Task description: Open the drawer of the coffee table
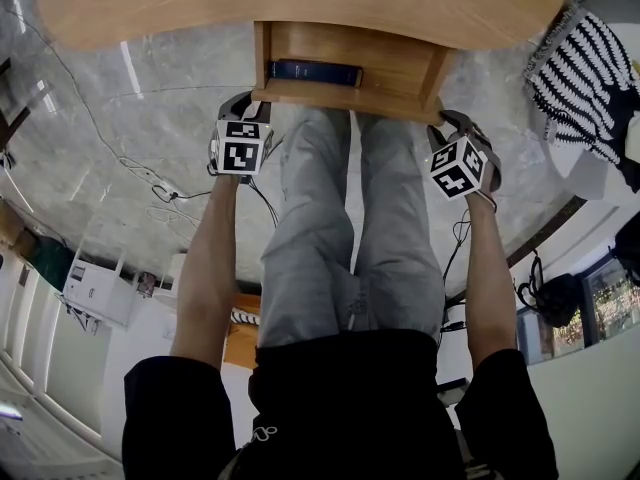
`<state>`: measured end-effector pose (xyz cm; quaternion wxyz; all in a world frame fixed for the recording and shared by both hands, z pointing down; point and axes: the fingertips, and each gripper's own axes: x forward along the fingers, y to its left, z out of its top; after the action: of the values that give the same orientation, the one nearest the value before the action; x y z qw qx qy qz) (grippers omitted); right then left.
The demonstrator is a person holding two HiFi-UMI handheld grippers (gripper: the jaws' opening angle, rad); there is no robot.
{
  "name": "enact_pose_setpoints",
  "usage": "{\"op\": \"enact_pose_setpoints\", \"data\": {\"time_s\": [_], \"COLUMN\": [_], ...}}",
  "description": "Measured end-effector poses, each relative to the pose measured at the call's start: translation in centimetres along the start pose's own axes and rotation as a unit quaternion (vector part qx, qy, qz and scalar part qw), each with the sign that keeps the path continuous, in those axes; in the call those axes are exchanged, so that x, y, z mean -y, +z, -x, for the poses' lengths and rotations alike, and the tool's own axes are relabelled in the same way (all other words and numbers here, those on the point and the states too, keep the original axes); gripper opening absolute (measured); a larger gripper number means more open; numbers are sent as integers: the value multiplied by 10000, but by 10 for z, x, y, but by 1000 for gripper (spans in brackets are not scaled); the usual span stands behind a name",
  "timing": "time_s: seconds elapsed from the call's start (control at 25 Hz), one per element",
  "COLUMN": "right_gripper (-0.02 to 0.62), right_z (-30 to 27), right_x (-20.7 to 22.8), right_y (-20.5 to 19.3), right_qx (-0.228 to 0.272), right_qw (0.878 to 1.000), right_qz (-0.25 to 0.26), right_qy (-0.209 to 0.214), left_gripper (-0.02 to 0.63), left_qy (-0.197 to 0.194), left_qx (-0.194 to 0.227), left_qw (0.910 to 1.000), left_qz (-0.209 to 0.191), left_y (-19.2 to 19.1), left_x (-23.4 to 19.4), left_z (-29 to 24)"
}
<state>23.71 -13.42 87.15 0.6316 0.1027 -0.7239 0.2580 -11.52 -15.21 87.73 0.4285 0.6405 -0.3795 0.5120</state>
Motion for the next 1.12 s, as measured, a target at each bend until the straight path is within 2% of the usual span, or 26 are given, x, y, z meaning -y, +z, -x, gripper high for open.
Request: {"op": "enact_pose_setpoints", "data": {"time_s": [0.2, 0.36, 0.48, 0.56, 0.72, 1.0, 1.12], "right_gripper": [137, 140, 143, 149, 149, 98, 38], "right_z": [-12, -21, -21, -20, -9, 25, 45], "right_x": [0, 0, 2, 2, -1, -2, -5], "right_y": [0, -1, 0, 0, 4, 13, 28], "right_qx": [-90, -241, -183, -113, 110, 664, 882], "right_qw": [9995, 9993, 9993, 9989, 9963, 9843, 9790], "right_qz": [-300, -266, -314, -445, -856, -1627, -1839], "right_qy": [82, 87, 84, 9, -52, -140, -71], "left_gripper": [94, 94, 95, 95, 94, 94, 86], "left_qy": [78, 62, 35, 72, -29, -104, -162], "left_qx": [-158, -323, -262, -237, -134, 202, 508], "left_qw": [9998, 9994, 9996, 9995, 9915, 9863, 9820], "left_qz": [-73, -98, -32, 183, 1291, 1632, 1813], "left_y": [-7, -11, -9, -9, -12, -8, 8], "left_x": [-3, -4, -3, -4, 1, 4, 5], "left_z": [-11, -19, -20, -19, -12, 17, 41]}}
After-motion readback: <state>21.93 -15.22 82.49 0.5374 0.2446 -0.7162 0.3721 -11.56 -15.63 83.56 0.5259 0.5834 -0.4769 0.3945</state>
